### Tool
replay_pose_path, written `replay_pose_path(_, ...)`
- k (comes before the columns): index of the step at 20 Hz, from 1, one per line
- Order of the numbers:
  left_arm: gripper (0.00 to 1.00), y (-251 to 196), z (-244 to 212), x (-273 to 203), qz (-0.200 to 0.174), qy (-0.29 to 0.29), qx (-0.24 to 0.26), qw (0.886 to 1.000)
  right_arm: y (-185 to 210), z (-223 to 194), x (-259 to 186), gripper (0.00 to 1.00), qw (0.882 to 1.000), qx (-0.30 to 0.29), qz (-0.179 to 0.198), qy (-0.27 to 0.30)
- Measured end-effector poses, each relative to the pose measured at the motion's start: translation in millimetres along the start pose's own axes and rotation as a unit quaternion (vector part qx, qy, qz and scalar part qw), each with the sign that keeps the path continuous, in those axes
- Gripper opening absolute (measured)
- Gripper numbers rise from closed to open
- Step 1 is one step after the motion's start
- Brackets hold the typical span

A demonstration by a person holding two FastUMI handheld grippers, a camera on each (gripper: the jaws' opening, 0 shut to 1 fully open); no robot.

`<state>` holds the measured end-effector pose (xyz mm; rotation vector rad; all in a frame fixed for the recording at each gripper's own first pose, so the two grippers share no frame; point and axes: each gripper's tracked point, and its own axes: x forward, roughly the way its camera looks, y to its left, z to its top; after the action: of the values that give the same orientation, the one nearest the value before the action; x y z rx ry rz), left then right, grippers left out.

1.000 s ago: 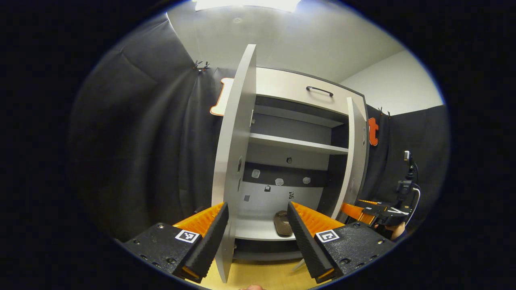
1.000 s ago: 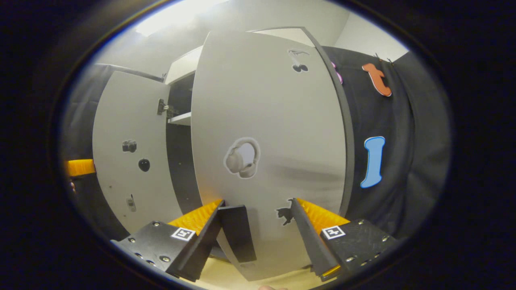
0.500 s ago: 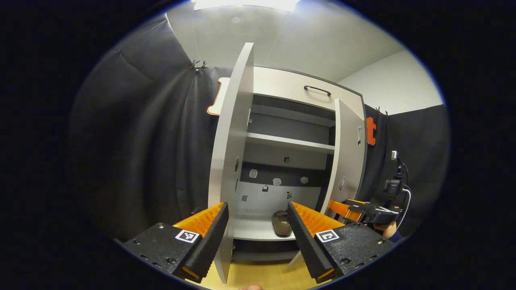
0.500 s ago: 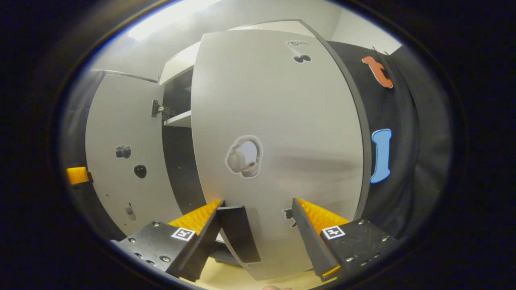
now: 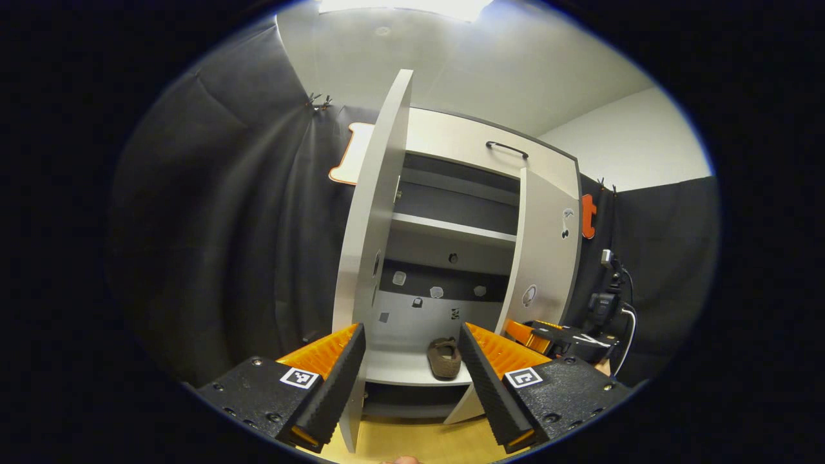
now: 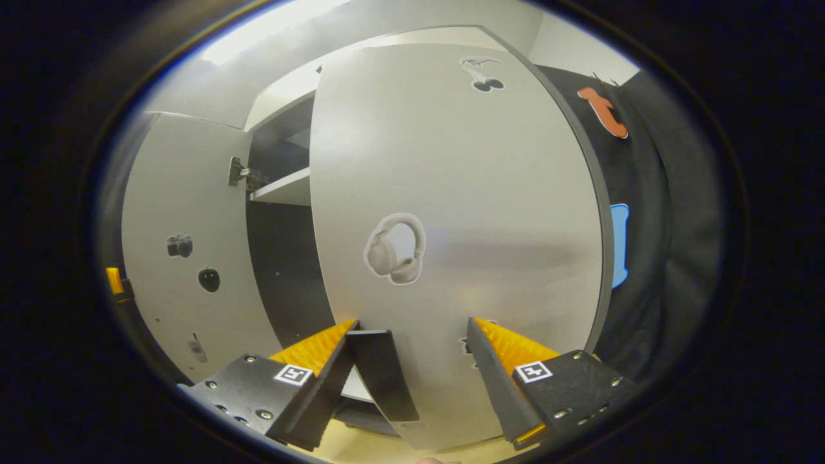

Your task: Grab one shoe with the right hand and put it into the shoe cabinet, grab the other shoe with the left hand and put it into the shoe cabinet; then close the right door with the right hand and the left door with the left hand.

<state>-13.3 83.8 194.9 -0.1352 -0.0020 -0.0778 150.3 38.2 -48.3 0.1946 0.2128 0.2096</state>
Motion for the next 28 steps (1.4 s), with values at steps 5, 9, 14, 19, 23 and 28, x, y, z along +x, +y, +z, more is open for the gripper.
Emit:
replay_pose_path(5,0.88,-2,3,-3,0.004,-0.008,0.007,1.000,0,0,9,0.98,0.999,-0.014,-0.027,-0.009)
replay_pose_path(9,0.88,11,10,-23,0.017,-0.017,0.010,1.000,-2,1,16,0.98,0.999,-0.024,-0.045,-0.018)
replay_pose_path(14,0.94,31,12,-42,0.049,-0.017,0.011,0.999,-1,0,22,0.98,0.997,-0.040,-0.058,-0.026)
replay_pose_path(19,0.94,65,12,-58,0.101,-0.016,0.026,0.994,0,-2,22,0.99,0.996,-0.052,-0.067,-0.031)
replay_pose_path(23,0.94,86,5,-57,0.126,-0.010,0.031,0.992,0,-3,23,0.98,0.995,-0.057,-0.072,-0.034)
replay_pose_path(28,0.94,105,-19,-41,0.126,0.010,0.024,0.992,0,-3,23,0.98,0.995,-0.060,-0.076,-0.037)
